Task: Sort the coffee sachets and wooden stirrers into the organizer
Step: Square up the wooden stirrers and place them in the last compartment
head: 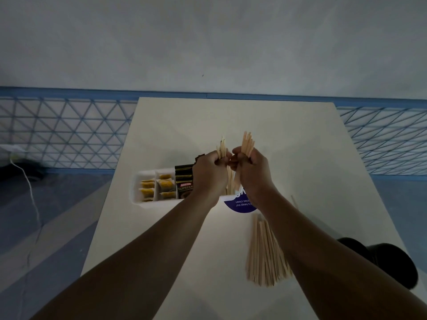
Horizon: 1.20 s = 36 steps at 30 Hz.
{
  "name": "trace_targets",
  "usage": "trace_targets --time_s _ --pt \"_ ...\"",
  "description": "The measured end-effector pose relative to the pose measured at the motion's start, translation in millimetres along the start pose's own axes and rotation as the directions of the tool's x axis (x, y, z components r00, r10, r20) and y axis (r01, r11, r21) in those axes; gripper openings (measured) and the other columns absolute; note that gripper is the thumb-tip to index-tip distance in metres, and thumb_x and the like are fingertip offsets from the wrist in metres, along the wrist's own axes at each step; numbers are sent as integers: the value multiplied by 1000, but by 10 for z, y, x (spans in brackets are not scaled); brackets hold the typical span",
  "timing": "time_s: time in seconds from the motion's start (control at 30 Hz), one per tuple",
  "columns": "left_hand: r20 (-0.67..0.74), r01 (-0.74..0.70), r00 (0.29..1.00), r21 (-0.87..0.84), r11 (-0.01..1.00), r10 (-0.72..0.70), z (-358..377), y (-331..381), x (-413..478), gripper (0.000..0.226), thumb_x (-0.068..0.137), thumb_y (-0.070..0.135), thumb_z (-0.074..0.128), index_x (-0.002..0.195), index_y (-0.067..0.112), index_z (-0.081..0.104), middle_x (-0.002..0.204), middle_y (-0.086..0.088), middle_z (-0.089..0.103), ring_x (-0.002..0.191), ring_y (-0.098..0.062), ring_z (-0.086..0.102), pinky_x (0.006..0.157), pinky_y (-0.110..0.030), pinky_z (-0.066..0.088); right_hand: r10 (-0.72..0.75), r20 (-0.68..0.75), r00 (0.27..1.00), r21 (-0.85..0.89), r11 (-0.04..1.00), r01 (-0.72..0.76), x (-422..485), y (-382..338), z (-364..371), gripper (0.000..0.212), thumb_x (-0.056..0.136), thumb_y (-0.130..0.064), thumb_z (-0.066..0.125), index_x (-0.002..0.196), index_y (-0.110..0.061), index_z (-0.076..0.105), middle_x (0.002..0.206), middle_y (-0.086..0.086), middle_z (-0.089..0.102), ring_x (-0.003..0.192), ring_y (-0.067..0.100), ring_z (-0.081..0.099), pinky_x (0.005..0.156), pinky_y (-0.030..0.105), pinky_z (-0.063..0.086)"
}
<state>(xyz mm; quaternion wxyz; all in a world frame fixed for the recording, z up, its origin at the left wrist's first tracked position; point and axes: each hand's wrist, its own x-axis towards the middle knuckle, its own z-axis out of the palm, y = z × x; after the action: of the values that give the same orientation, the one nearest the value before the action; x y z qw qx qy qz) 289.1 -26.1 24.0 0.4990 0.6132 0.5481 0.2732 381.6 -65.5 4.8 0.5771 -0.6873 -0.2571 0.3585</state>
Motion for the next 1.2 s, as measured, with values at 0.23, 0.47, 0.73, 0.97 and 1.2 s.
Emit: trace_targets --time_s 0.23,0.47,0.73,0.97,1.2 --pt "17 -59 998 192 980 57 36 -56 29 15 96 15 56 95 10 70 85 -2 69 77 -15 64 68 -30 52 32 61 998 -264 964 -15 19 173 0 23 98 -4 46 103 -12 67 89 3 73 85 20 69 78 35 55" --pt "9 -115 993 183 976 115 13 18 -27 29 93 16 60 121 15 67 109 -3 72 100 -16 66 86 -24 48 -22 81 996 -504 862 60 7 80 -16 25 97 -8 46 112 -16 64 102 -3 70 92 18 63 68 21 45" --pt "-91 -216 965 245 945 244 -83 77 -26 31 95 13 59 126 8 64 117 -6 70 108 -17 66 91 -21 46 -99 128 987 -654 740 159 -26 28 -92 51 92 6 41 139 -9 54 131 11 60 113 27 59 84 21 38" --pt "-69 -231 966 204 951 249 -91 70 -78 17 93 14 60 105 11 72 99 3 73 87 -10 66 78 -19 52 -42 73 996 -627 775 79 -111 -21 -321 48 95 -1 51 140 -14 53 136 5 58 112 23 61 90 34 53" --pt "126 -146 984 147 978 128 69 -56 -308 22 91 26 66 110 16 67 104 2 71 87 -9 66 69 -17 56 26 -89 996 -704 705 -82 -252 117 -747 44 95 -12 57 139 -11 55 134 7 62 116 23 61 82 25 47"
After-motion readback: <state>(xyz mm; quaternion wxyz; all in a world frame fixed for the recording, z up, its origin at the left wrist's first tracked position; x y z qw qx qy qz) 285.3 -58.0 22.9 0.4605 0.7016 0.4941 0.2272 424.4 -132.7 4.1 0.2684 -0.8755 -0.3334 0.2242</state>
